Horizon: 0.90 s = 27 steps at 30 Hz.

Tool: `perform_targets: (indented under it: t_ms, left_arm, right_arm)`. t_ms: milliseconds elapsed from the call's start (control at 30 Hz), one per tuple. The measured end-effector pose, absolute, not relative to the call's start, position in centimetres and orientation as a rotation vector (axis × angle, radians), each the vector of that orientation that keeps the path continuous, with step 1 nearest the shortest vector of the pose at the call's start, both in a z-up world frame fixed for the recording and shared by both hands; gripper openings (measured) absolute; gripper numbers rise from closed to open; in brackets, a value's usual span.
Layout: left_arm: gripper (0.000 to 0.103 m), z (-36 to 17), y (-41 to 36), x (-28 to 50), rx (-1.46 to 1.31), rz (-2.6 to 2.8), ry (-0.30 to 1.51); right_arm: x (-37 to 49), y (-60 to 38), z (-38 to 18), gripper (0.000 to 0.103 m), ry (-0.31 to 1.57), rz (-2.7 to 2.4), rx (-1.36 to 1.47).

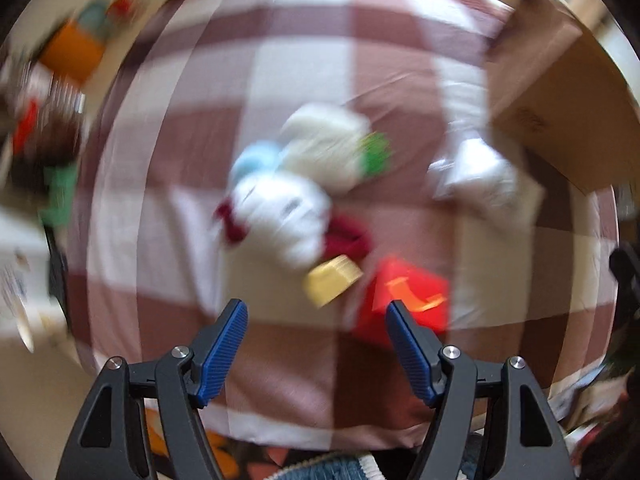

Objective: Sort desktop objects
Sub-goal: 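Grasp the white Hello Kitty plush with the left tool while the right tool grasps the clear zip bag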

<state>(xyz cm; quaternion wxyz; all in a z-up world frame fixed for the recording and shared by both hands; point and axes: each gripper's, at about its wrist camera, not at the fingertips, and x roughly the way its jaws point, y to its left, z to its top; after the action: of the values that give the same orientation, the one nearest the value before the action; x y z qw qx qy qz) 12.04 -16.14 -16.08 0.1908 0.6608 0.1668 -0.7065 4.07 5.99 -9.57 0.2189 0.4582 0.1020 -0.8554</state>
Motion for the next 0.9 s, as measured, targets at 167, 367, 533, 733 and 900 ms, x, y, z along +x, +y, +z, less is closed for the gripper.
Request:
perform_targets:
  t_ms: [167,367,533,733,900]
  left_arm:
    - [0.073,-17.2,-19.3,13.9,1.736,-1.982,0.649]
    - [0.073,-17.4,-19.7,12.3,1.594,-2.108,0.841]
    - [0.073,-19.6,-19.9,10.8,1.575,-2.028,0.936]
    - [0.072,-21.3,-22.5,12.0,1.605,-1.987,0.959]
    - [0.074,-21.6,-24.8,13.1,1.744,-1.996,0.814]
  right_arm:
    - [5.1,4.5,-12.3,0.093,0.322,-2.281,1.33]
    - [6.0,3.6,-12.5,0.093,0.359,-2.261,1.322]
    - [6.3,3.9,-12.7,0.093,0.375,-2.27,1.338]
    - [5.6,4.3,-13.6,0.093,0.381,-2.286,1.344]
    - [3.4,3.7,-14.9,0.093,0.39,-2.283,1.331]
